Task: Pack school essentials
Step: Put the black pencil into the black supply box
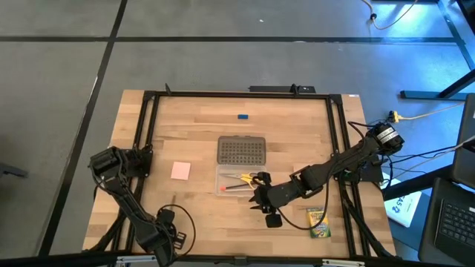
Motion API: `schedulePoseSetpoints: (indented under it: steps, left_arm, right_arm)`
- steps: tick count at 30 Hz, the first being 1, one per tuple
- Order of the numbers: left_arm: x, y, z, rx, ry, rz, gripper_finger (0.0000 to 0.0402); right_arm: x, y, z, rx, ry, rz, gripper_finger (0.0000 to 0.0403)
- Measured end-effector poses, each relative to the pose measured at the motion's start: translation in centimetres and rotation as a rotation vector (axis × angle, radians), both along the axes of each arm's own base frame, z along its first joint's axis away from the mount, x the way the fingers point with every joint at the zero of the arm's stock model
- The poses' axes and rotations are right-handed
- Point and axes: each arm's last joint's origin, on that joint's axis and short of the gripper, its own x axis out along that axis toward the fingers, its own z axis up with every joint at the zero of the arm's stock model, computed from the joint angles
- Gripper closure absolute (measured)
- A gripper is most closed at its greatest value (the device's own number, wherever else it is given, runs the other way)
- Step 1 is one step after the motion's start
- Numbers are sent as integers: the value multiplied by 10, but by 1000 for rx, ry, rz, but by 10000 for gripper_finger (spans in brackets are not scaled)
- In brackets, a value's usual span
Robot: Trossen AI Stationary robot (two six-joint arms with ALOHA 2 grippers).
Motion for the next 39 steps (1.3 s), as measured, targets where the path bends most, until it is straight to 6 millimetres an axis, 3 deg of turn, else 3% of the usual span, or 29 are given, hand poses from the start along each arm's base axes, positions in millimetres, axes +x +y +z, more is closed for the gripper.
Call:
schedulePoseSetpoints:
  steps: [7,21,28,39]
  left_arm:
    - [-2,-1,0,4,-3,-7,382]
    - [-1,6,8,68,-100,-195,381]
    - [8,13,9,92,-117,-345,380]
    - [39,36,12,152,-122,-672,380]
  right_arm:
    - [-3,-1,6,12,-7,9,289]
    - [-28,-11,50,9,-119,90,289]
    - [-34,-14,51,-2,-84,87,289]
    - [-35,-15,50,-6,-67,84,289]
